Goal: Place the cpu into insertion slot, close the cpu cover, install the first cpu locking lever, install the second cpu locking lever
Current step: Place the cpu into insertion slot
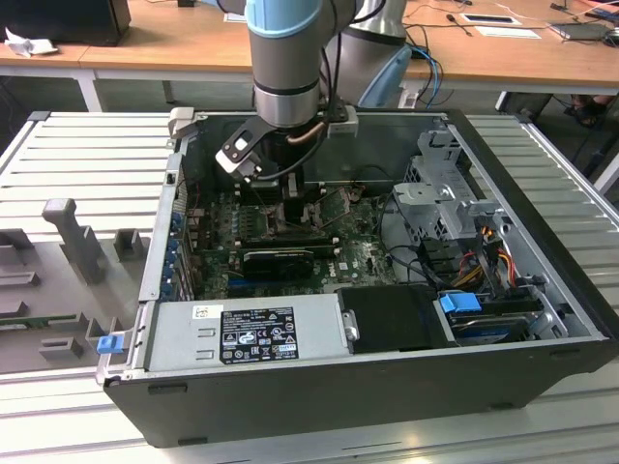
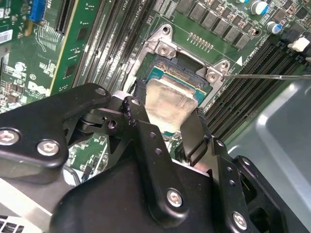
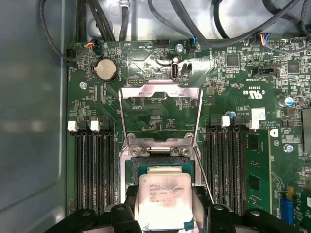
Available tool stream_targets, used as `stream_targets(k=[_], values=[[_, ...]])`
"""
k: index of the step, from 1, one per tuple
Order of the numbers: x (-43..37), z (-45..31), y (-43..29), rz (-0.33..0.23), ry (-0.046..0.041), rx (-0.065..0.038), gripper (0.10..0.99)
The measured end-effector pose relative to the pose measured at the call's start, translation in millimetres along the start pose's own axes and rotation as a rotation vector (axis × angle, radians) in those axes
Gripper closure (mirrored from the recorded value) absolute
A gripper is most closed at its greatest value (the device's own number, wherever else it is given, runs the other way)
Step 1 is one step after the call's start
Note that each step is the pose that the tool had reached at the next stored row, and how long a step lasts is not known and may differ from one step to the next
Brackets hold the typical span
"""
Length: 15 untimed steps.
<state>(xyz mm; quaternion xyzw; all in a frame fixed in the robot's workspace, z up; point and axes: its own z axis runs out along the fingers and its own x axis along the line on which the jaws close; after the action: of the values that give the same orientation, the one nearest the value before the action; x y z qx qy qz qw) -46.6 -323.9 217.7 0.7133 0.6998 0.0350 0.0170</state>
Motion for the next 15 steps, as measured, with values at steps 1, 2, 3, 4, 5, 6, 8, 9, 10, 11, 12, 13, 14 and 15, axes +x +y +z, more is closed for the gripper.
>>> stream_targets(k=[1,2,3,4,5,6,8,9,10,11,12,13,14,15], values=[[0.2,1.7,-0.1,0.0,-0.0001,0.0,0.557],[0.3,3.1,-0.2,0.003,-0.0002,0.0,0.557],[0.2,3.9,-0.3,0.01,-0.0008,0.0,0.557],[0.2,4.3,-0.3,0.016,-0.0012,0.0,0.557],[0.2,5.2,-0.4,0.019,-0.0015,0.0,0.557],[0.2,6.4,-0.6,0.02,-0.0015,-0.001,0.557],[0.1,8.3,-0.8,0.016,-0.0013,0.0,0.557],[0.0,8.6,-0.9,0.012,-0.0011,0.0,0.557],[0.1,9.1,-0.9,0.008,-0.0007,0.0,0.557],[0.1,9.6,-0.9,0.006,-0.0005,0.0,0.557],[0.1,10.3,-1.0,0.004,-0.0003,0.0,0.557],[0.2,11.1,-1.0,-0.001,0.0,0.0,0.557],[0.3,11.8,-1.0,-0.003,0.0002,0.0,0.557],[0.5,12.1,-1.1,-0.003,0.0001,0.0,0.557]])
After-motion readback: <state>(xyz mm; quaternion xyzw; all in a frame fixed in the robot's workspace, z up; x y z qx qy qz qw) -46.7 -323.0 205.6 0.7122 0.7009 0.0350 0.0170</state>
